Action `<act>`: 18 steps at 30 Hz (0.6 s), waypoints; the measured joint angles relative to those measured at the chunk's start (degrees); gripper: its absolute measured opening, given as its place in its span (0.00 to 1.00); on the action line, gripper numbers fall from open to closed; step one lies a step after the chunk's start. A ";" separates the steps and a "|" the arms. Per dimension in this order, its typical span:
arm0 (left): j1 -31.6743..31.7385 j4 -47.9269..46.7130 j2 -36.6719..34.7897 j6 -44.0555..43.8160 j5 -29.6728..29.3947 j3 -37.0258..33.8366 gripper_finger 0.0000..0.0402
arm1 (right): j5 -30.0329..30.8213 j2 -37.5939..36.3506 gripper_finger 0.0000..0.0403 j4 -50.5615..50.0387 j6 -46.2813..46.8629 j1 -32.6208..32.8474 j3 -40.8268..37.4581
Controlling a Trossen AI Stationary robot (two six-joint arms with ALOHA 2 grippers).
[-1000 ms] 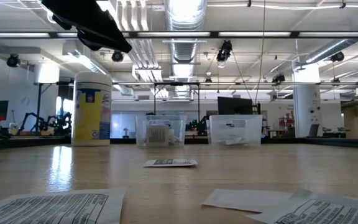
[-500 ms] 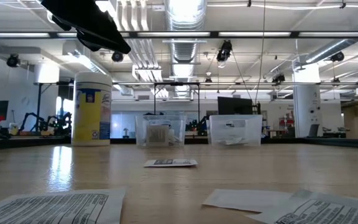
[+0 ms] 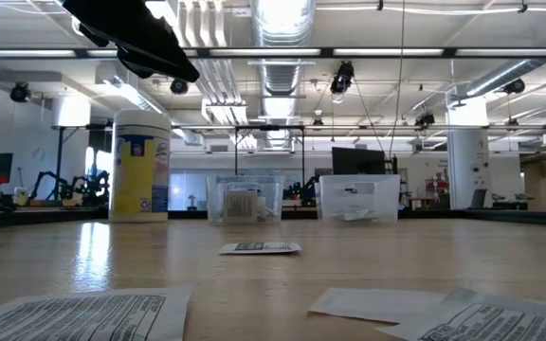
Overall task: Pick & Place First Aid Supplies
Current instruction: Put the bandage into the right transparent bin
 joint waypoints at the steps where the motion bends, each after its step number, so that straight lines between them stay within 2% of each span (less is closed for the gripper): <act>1: 0.00 0.00 0.00 0.02 0.00 0.00 0.41 | 0.15 0.00 0.42 0.03 -0.67 0.05 -0.14; 9: 0.02 0.02 0.00 0.00 0.00 0.00 0.41 | 1.58 -0.02 0.48 3.96 -1.33 0.07 -3.30; 18: 0.02 0.00 0.00 -0.02 0.00 0.00 0.41 | 1.71 -0.02 0.49 6.38 0.25 0.07 -8.24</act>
